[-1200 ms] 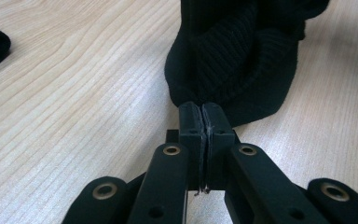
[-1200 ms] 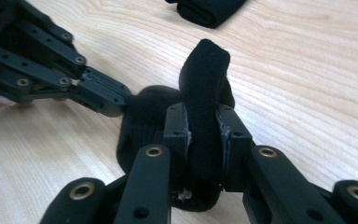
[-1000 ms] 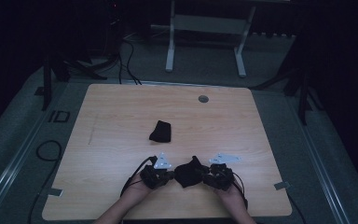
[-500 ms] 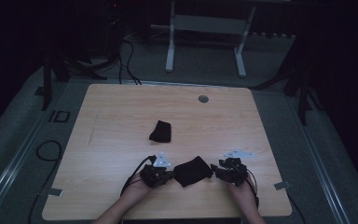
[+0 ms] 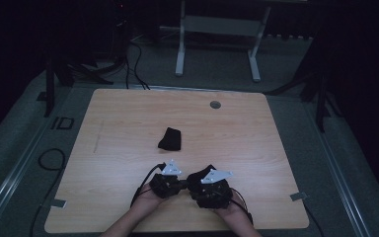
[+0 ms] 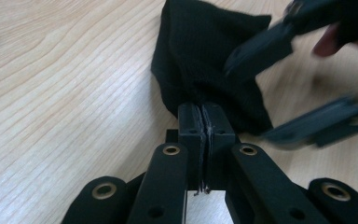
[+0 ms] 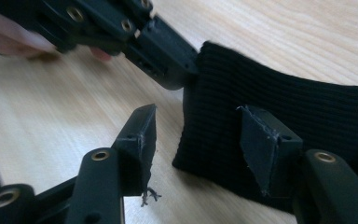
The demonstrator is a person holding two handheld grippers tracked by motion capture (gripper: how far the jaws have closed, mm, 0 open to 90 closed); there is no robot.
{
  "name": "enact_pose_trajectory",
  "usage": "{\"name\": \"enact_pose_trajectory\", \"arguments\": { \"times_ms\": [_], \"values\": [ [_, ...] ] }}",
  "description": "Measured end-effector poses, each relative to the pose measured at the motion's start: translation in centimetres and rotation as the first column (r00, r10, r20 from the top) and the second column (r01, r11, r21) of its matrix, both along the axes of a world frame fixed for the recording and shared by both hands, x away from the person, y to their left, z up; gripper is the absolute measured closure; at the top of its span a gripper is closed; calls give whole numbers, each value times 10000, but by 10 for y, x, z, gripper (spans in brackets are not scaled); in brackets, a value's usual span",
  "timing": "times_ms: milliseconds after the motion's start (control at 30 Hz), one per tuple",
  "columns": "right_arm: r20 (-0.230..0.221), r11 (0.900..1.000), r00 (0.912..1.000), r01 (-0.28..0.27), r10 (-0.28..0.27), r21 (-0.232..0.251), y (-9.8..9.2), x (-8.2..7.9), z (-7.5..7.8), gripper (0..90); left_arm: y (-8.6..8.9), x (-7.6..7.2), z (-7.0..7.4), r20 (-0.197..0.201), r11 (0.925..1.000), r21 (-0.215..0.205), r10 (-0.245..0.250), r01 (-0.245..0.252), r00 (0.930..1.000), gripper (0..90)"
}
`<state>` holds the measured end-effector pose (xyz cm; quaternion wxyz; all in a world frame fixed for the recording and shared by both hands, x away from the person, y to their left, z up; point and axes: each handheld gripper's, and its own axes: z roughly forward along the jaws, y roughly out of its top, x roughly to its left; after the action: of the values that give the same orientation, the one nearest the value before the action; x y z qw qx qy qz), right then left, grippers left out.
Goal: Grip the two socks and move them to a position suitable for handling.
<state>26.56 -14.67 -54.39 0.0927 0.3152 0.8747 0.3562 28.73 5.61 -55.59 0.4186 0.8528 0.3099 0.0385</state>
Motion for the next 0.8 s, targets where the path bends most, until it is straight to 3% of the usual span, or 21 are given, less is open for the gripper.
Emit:
{"name": "enact_pose_trajectory", "arguments": {
  "times_ms": [67,100,167,333,500,633,733,800],
  "values": [
    [191,9996,9998,86,-81,-269,1,2,-2,662,-1,0,0,49,10000,12,-74,74,10000,880],
    [230,9994,9996,140,-133,-305,0,4,-2,771,-1,0,0,44,10000,15,-81,81,10000,879],
    [343,9990,9992,218,-205,-388,-2,5,-1,855,-2,0,-1,90,9999,89,-80,79,9999,879],
    [279,9998,9995,172,-169,-129,-10,6,7,871,-1,0,-1,119,9999,103,-51,50,9999,872],
    [365,9980,9986,352,-371,529,-23,7,25,871,0,-1,3,144,10000,12,-79,79,9999,874],
    [250,9942,9989,358,-385,1016,-32,7,37,871,0,-5,11,402,9997,-185,-178,185,9990,876],
    [376,9933,9982,419,-462,1074,-35,6,42,870,1,-6,13,398,9993,-317,-171,184,9991,874],
    [649,9918,9953,641,-716,1105,-41,6,48,871,0,-8,15,501,9999,-90,-110,114,9987,888]
  ]
}}
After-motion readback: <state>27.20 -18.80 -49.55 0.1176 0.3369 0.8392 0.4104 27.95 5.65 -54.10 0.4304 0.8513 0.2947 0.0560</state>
